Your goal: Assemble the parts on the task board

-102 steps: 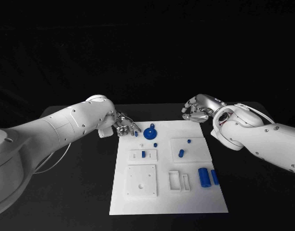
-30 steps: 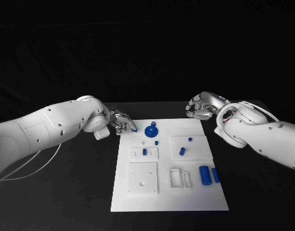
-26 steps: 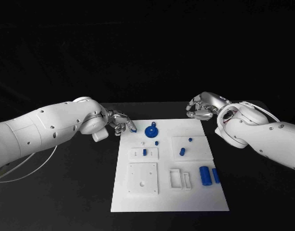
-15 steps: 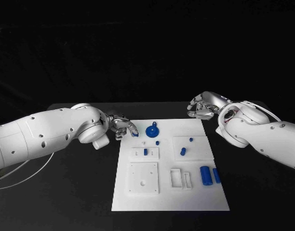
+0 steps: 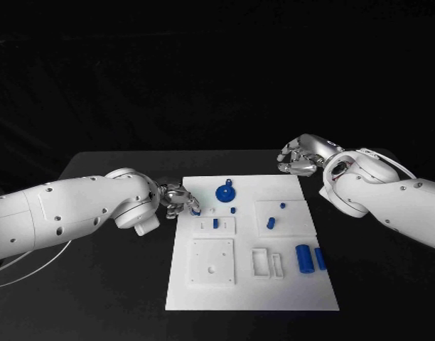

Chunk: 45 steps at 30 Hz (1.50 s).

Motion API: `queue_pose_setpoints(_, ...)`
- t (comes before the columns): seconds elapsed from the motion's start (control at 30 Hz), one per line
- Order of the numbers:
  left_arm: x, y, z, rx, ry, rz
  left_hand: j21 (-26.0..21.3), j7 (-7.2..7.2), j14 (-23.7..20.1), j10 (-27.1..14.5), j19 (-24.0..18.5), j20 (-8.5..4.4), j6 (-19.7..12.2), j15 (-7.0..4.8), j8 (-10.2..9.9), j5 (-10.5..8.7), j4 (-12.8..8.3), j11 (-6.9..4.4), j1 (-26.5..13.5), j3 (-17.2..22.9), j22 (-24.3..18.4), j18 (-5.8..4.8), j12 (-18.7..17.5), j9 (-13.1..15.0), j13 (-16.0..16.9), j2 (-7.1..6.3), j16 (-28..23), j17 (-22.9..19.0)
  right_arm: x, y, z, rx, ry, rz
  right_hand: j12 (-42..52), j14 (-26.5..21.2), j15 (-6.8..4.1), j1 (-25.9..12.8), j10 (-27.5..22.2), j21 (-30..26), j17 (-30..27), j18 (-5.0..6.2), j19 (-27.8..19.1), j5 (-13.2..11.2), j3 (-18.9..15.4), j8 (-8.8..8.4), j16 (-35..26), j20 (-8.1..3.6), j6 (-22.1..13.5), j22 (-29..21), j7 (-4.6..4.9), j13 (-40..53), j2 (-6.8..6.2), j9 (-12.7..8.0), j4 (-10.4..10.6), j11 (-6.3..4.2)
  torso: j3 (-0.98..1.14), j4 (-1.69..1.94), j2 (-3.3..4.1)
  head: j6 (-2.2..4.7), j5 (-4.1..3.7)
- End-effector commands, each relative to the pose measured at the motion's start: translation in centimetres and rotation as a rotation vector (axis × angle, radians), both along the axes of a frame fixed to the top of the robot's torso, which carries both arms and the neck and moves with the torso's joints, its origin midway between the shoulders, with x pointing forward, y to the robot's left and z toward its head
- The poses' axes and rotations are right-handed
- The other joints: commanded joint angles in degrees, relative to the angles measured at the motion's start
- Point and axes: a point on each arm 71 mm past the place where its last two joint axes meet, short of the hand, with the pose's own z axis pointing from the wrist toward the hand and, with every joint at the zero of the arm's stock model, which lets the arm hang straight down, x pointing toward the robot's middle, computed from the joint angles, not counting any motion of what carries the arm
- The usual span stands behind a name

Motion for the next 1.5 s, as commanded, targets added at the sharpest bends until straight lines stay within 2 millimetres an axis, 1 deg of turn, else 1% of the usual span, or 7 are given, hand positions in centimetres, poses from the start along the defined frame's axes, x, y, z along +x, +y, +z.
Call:
queue_pose_setpoints(0.03,0.0,-0.3,0.2,0.036,-0.056,-0.005,0.4,-5.50,4.7,3.4,0.4,-6.68,7.3,-5.01,10.8,2.04,-0.1,-4.13,0.3,0.6,1.2,0.71,0.4,3.8,0.1,0.11,0.3,0.1,0.0,0.0,0.0,0.001,-0.001,0.008,0.3,0.1,0.31,-0.4,-0.1,-0.2,0.1,0.75,-0.1,0.2,0.0,-0.09,-0.4,-0.42,-0.2,0.8,0.42,-0.1,-0.01,0.1,0.4,0.41,-0.02,-0.06,0.10,-0.05,0.02)
queue_pose_setpoints(0.17,-0.3,-0.7,0.0,0.054,-0.069,-0.028,0.5,-5.54,4.7,3.4,0.4,-6.68,7.3,-5.03,10.9,2.18,-0.1,-4.17,0.3,0.6,1.2,0.76,0.5,3.9,0.1,0.11,0.4,0.1,0.0,0.0,0.0,0.002,-0.001,0.008,0.3,0.1,0.31,-0.4,-0.1,-0.2,0.1,0.75,-0.1,0.2,0.0,-0.08,-0.4,-0.42,-0.2,0.8,0.42,-0.1,0.00,0.1,0.4,0.41,-0.04,-0.10,0.18,-0.02,-0.02)
queue_pose_setpoints(0.23,-0.4,-0.9,0.0,0.058,-0.075,-0.033,0.5,-5.55,4.8,3.3,0.4,-6.68,7.3,-5.03,10.9,2.25,-0.1,-4.18,0.2,0.6,1.2,0.78,0.6,3.9,0.1,0.11,0.4,0.1,0.0,0.0,0.0,0.002,-0.001,0.008,0.3,0.1,0.31,-0.4,-0.1,-0.2,0.1,0.75,-0.1,0.3,0.0,-0.08,-0.4,-0.42,-0.2,0.8,0.42,-0.1,0.00,0.1,0.4,0.41,-0.04,-0.10,0.15,-0.16,-0.01)
queue_pose_setpoints(0.37,-0.5,-1.1,-0.1,0.062,-0.082,-0.038,0.6,-5.57,4.8,3.3,0.4,-6.67,7.3,-5.06,10.9,2.34,0.0,-4.21,0.2,0.7,1.2,0.81,0.7,4.1,0.1,0.17,0.5,0.1,0.0,0.1,0.0,0.000,0.002,0.010,0.3,0.1,0.30,-0.4,-0.1,-0.3,0.1,0.75,-0.2,0.3,0.0,-0.08,-0.4,-0.42,-0.2,0.8,0.42,-0.1,0.01,0.1,0.4,0.41,0.03,-0.06,0.15,-0.23,-0.01)
queue_pose_setpoints(0.8,-0.8,-1.8,-1.0,0.106,-0.086,-0.075,0.7,-5.61,4.8,3.3,0.5,-6.67,7.3,-5.10,11.0,2.47,0.0,-4.24,0.1,0.7,1.2,0.87,0.9,4.2,0.1,0.26,0.6,0.1,0.0,0.0,0.0,0.001,0.001,0.009,0.3,0.1,0.30,-0.4,-0.1,-0.3,0.1,0.75,-0.2,0.3,0.0,-0.07,-0.4,-0.42,-0.2,0.8,0.42,-0.1,0.01,0.1,0.4,0.41,0.02,-0.09,0.15,-0.46,-0.03)
queue_pose_setpoints(1.33,-1.2,-2.0,-1.8,0.123,-0.045,-0.102,0.8,-5.59,4.8,3.2,0.5,-6.64,7.1,-5.12,11.0,2.39,0.2,-4.23,-0.1,0.7,1.2,0.90,1.0,4.4,0.0,0.37,0.6,0.1,0.0,0.0,0.0,0.000,0.002,0.010,0.3,0.1,0.30,-0.4,-0.1,-0.3,0.1,0.75,-0.2,0.3,0.0,-0.06,-0.4,-0.43,-0.2,0.8,0.41,-0.1,0.04,0.1,0.4,0.40,-0.02,-0.08,0.14,-0.64,-0.02)
queue_pose_setpoints(1.5,-1.2,-1.9,-1.8,0.125,-0.042,-0.101,0.8,-5.59,4.7,3.2,0.5,-6.63,7.1,-5.12,11.0,2.36,0.2,-4.22,-0.2,0.7,1.1,0.91,1.0,4.4,0.0,0.38,0.6,0.1,0.0,0.0,0.0,0.001,0.002,0.010,0.3,0.1,0.30,-0.4,-0.1,-0.3,0.1,0.75,-0.2,0.4,0.0,-0.06,-0.4,-0.43,-0.2,0.8,0.41,-0.1,0.05,0.1,0.4,0.40,0.03,-0.06,0.13,-0.62,0.00)
